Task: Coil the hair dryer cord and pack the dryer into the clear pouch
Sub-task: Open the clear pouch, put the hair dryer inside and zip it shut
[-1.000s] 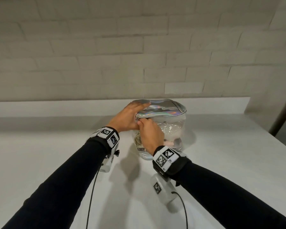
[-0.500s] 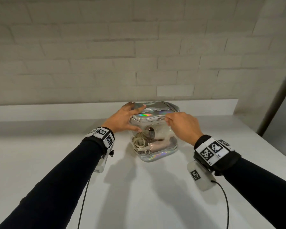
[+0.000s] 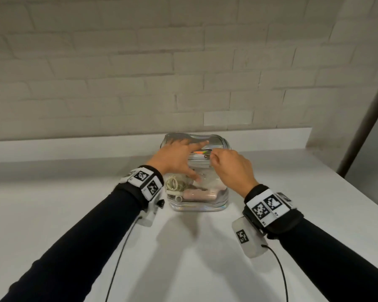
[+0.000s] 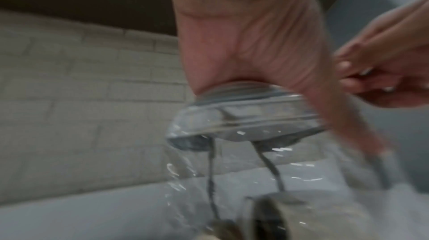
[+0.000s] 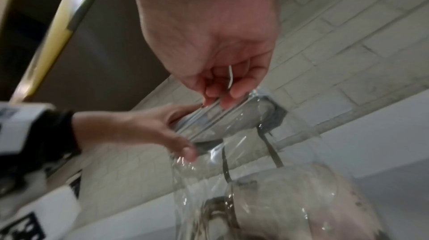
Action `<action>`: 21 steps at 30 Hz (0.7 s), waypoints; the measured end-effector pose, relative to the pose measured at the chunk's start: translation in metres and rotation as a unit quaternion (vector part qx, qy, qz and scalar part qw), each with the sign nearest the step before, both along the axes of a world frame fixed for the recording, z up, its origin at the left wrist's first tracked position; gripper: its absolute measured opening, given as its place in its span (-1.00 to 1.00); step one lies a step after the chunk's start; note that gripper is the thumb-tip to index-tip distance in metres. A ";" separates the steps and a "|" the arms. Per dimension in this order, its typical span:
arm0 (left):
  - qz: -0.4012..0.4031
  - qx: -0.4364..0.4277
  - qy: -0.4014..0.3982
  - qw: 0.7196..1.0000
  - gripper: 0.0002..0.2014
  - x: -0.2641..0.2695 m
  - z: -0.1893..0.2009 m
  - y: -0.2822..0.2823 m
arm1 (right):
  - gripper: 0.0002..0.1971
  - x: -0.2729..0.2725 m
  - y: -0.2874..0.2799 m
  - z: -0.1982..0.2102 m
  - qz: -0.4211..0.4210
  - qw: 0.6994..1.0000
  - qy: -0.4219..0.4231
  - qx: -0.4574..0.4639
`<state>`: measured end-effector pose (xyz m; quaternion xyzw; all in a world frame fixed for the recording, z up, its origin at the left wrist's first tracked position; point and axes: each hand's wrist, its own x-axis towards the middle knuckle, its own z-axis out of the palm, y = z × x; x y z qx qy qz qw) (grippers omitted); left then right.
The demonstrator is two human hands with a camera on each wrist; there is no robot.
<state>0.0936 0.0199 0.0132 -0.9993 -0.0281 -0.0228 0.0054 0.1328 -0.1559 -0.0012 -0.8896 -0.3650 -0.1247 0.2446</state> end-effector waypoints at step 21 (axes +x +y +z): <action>0.003 0.088 -0.073 0.993 -0.51 -0.003 -0.019 -0.013 | -0.67 0.070 -0.049 -0.007 -0.065 0.996 0.006 0.062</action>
